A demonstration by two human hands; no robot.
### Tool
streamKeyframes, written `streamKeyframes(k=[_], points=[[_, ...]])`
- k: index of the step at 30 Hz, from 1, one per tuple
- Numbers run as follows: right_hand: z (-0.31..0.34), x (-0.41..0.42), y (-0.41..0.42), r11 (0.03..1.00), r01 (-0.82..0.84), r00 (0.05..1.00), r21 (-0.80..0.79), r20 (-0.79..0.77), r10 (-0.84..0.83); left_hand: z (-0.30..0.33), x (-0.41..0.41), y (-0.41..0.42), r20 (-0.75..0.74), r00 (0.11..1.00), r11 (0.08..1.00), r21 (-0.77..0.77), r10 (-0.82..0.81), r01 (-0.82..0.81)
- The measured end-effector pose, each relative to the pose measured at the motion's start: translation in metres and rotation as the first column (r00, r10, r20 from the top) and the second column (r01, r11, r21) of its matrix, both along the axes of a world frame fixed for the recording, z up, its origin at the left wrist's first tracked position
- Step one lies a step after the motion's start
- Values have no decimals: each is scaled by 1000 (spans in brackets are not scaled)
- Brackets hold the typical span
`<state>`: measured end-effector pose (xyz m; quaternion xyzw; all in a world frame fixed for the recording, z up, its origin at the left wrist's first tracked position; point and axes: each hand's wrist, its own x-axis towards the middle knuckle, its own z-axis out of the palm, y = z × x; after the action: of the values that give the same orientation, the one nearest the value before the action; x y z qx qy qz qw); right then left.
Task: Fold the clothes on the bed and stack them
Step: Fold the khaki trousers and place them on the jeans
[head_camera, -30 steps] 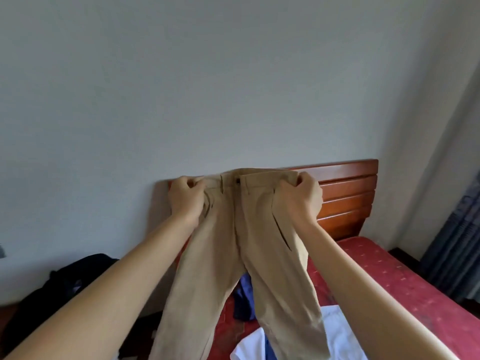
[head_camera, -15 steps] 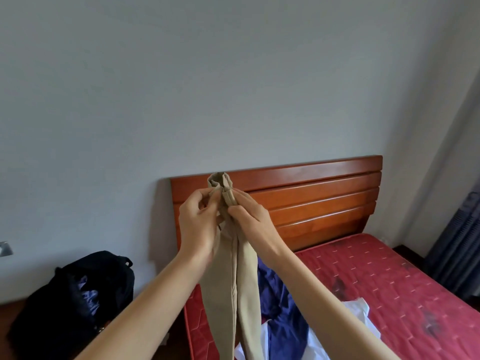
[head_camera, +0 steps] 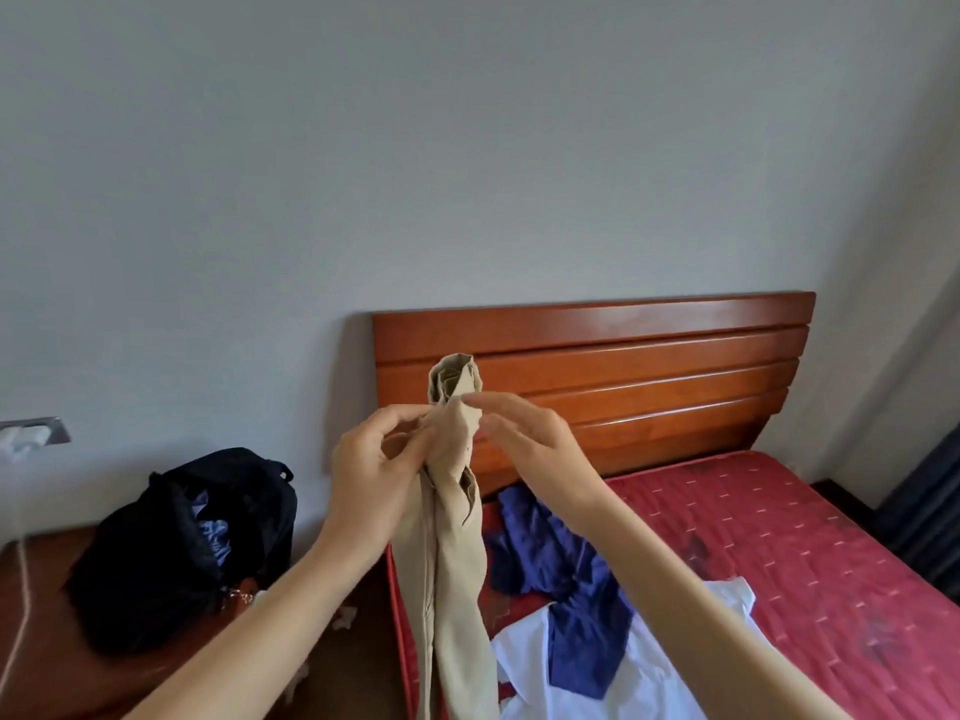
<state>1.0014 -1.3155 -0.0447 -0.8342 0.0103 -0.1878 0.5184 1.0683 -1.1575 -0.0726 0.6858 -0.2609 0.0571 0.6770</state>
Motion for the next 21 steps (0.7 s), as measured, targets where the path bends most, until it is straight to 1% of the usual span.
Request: streamKeyframes(k=[2,3,4,6,7,9,10,13,15,18,21], points=[[10,15,-19,974,154,987,-164,77,-143,-7,2,14,100,995,993,117,-4,-7],[14,24,-27,953,196,979,-232,103,-177,-9,3,19,133,991,988,156,-9,-12],[16,33,-32,928,202,978,-312,109,-177,-11,3,22,160,987,984,178,-12,-17],[13,53,-36,882,132,991,-452,56,-119,-14,6,26,203,979,980,196,-5,-35],[9,60,-37,871,77,996,-485,9,-84,-14,8,27,222,975,979,196,1,-46],[1,69,-35,868,-16,998,-497,-57,-14,-14,14,31,260,966,980,190,7,-58],[-1,72,-35,861,-37,998,-508,-62,7,-13,17,33,280,960,980,191,2,-58],[0,85,-36,802,-38,999,-596,-6,42,-12,26,39,350,936,974,222,-29,-53],[3,94,-34,780,-78,997,-620,-46,63,-10,29,42,356,933,971,234,-47,-40],[5,106,-32,722,-140,988,-677,-146,54,-8,35,44,345,937,972,234,-50,-34],[8,114,-38,676,-111,987,-728,-158,-8,-9,40,46,374,927,973,225,-33,-56]])
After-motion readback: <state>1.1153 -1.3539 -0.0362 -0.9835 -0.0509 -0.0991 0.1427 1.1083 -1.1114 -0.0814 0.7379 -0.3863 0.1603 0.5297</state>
